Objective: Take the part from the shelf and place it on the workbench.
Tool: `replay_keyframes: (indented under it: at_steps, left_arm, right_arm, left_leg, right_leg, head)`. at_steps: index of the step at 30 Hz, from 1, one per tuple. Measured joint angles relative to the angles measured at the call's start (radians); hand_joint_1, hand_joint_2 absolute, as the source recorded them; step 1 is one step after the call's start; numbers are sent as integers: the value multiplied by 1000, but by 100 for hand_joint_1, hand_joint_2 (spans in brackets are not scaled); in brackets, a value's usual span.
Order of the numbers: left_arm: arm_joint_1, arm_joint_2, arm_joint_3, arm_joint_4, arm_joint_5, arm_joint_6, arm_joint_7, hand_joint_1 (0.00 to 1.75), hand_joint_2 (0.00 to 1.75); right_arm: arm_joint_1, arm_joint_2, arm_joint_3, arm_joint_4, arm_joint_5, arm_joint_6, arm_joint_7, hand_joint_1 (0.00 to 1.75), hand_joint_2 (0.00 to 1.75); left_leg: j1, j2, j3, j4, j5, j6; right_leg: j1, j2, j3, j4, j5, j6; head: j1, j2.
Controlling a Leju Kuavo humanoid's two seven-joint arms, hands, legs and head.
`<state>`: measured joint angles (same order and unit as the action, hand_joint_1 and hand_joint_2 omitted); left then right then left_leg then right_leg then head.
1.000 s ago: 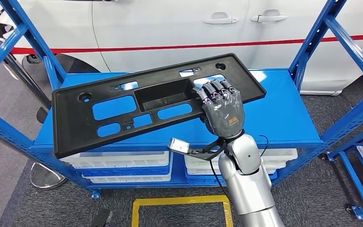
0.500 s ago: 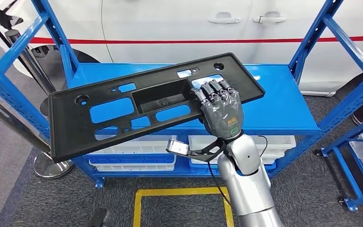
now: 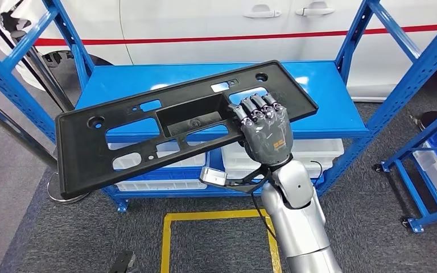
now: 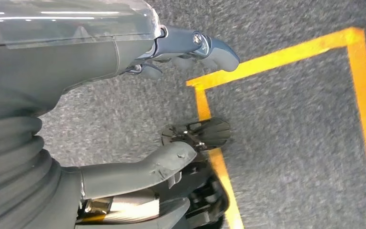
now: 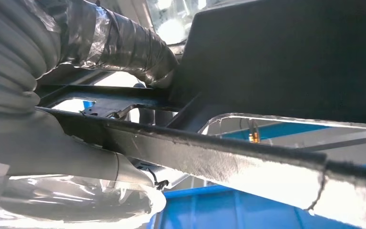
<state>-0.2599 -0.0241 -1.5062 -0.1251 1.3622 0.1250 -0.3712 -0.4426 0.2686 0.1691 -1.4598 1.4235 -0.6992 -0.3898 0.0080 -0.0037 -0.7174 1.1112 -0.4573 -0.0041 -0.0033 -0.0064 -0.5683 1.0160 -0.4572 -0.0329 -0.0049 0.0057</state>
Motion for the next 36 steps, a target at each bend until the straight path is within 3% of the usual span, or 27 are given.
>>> replay_keyframes:
  at_steps: [2, 3, 5, 6, 7, 9, 11, 13, 14, 17, 18, 19, 20, 22, 24, 26, 28, 29, 30, 31, 33, 34, 35, 36]
  left_arm:
    - [0, 0, 0, 0, 0, -1, 0, 0, 175]
    - [0, -1, 0, 0, 0, -1, 0, 0, 175]
    - [0, -1, 0, 0, 2, -2, 0, 0, 175]
    - [-1, -1, 0, 0, 3, -2, -1, 0, 175]
    - [-2, -1, 0, 0, 4, -2, -2, 0, 175]
    - [-6, -1, 0, 0, 5, -3, -5, 0, 175]
    - [-7, -1, 0, 0, 7, -4, -6, 0, 175]
    - [-7, -3, 0, 0, 9, -4, -7, 0, 175]
    - [-7, -4, 0, 0, 10, -4, -7, 0, 175]
    - [-8, -6, 0, 0, 12, -4, -7, 0, 175]
    - [-7, -6, 0, 0, 13, -4, -7, 0, 175]
    - [-7, -6, 0, 0, 13, -4, -7, 0, 175]
    - [-6, -6, 0, 0, 14, -5, -7, 0, 175]
    - [-4, -7, 0, 0, 15, -6, -7, 0, 175]
    - [-3, -8, 0, 0, 16, -7, -7, 0, 175]
    - [-3, -9, 0, 0, 17, -7, -8, 0, 175]
    - [-4, -9, 0, 0, 18, -7, -9, 0, 175]
    - [-3, -9, 0, 0, 18, -7, -9, 0, 175]
    - [-3, -9, 0, 0, 18, -7, -9, 0, 175]
    - [-3, -8, 0, 0, 18, -7, -9, 0, 175]
    - [-3, -9, 0, 0, 18, -7, -9, 0, 175]
    - [-3, -9, 0, 0, 18, -7, -9, 0, 175]
    - [-3, -9, 0, 0, 18, -8, -9, 0, 175]
    - [-3, -9, 0, 0, 18, -8, -9, 0, 175]
  right_arm:
    - [0, 2, 0, 0, 0, 0, -1, 175, 175]
    - [0, 2, 0, 0, 0, 0, -1, 175, 175]
    - [1, 2, -1, 1, 1, 0, -1, 175, 175]
    - [1, 2, -1, 2, 2, 0, -1, 175, 175]
    - [1, 2, -1, 3, 3, 0, -1, 175, 175]
    - [0, 3, -2, 4, 8, 0, 0, 175, 175]
    - [-2, 3, -3, 5, 12, 0, 1, 175, 175]
    - [-4, 3, -4, 7, 14, 0, 2, 175, 175]
    - [-5, 3, -4, 8, 15, 0, 2, 175, 175]
    - [-6, 2, -4, 11, 16, 0, 3, 175, 175]
    - [-6, 2, -4, 13, 16, 0, 4, 175, 175]
    - [-5, 1, -4, 15, 16, 0, 5, 175, 175]
    - [-5, 1, -4, 17, 16, 0, 6, 175, 175]
    - [-5, 1, -4, 19, 17, 0, 10, 175, 175]
    - [-7, 1, -4, 20, 19, 0, 13, 175, 175]
    - [-10, 2, -3, 20, 20, 0, 16, 175, 175]
    - [-12, 2, -3, 21, 20, 0, 19, 175, 175]
    - [-13, 2, -3, 22, 21, 0, 21, 175, 175]
    - [-13, 2, -2, 23, 21, 0, 22, 175, 175]
    - [-14, 3, -1, 24, 22, 0, 24, 175, 175]
    - [-13, 3, 0, 25, 22, 0, 26, 175, 175]
    - [-13, 3, 0, 25, 22, 0, 27, 175, 175]
    - [-12, 3, 1, 26, 22, 0, 27, 175, 175]
    - [-11, 3, 1, 27, 22, 0, 27, 175, 175]
  left_leg:
    - [3, 1, -24, 125, -89, -7]
    - [5, 1, -26, 174, -100, -10]
    - [6, 1, 9, 188, -63, -13]
    - [7, 1, 51, 148, -36, -13]
    - [7, 1, 104, 82, -31, -11]
    - [3, -1, 197, -52, -54, -3]
    - [-3, -3, 225, -105, -70, 8]
    - [-2, -1, 214, -108, -50, 24]
    - [-1, 1, 205, -110, -37, 32]
    - [-2, 7, 162, -112, 6, 48]
    - [-3, 7, 143, -111, 19, 49]
    - [-5, 7, 125, -109, 32, 49]
    - [-6, 7, 106, -107, 45, 48]
    - [-8, 7, 72, -102, 67, 45]
    - [-10, 7, 49, -96, 85, 38]
    - [-9, 7, 41, -95, 103, 27]
    - [-6, 6, 39, -100, 118, 15]
    - [-5, 4, 33, -93, 108, 10]
    - [-5, 3, 22, -72, 80, 5]
    - [-3, 2, 7, -30, 33, 1]
    - [0, 2, -24, 94, -66, -6]
    - [1, 2, -32, 153, -90, -9]
    - [2, 2, -28, 189, -87, -12]
    - [3, 2, -11, 197, -65, -13]
  right_leg:
    - [0, -1, -33, 1, 26, -4]
    - [0, -2, -51, 2, 38, -3]
    - [0, -2, -88, 6, 64, 0]
    - [-1, -2, -106, 9, 76, 3]
    - [-1, -1, -121, 12, 88, 7]
    - [0, -2, -137, 15, 108, 18]
    - [-1, -4, -137, 11, 126, 31]
    - [-3, -1, -139, 9, 132, 43]
    - [-4, 1, -147, 21, 110, 48]
    - [-7, 6, -185, 170, -50, 57]
    - [-8, 6, -193, 234, -86, 59]
    - [-8, 6, -193, 280, -94, 59]
    - [-8, 6, -180, 300, -80, 58]
    - [-5, 6, -106, 242, -33, 50]
    - [1, 6, 3, 104, -43, 37]
    - [10, 6, 58, 18, -69, 28]
    - [11, 5, 55, 4, -57, 17]
    - [9, 2, 48, 0, -46, 9]
    - [6, 0, 37, -3, -33, 0]
    - [3, -2, 24, -5, -19, -6]
    - [5, -3, -8, -3, 7, -12]
    - [5, -3, -26, -2, 20, -12]
    - [6, -4, -45, 1, 32, -11]
    - [6, -4, -64, 4, 44, -10]
  head:
    - [0, 0]
    - [0, 0]
    - [0, 0]
    - [0, 0]
    - [-1, 0]
    - [0, 0]
    - [0, 0]
    - [0, 0]
    - [1, 0]
    - [1, 0]
    - [1, 0]
    - [1, 0]
    - [1, 0]
    - [1, 0]
    - [0, 0]
    - [0, 0]
    - [1, 0]
    - [1, 0]
    - [0, 0]
    - [0, 0]
    - [-1, 0]
    - [-1, 0]
    - [-2, 0]
    - [-2, 0]
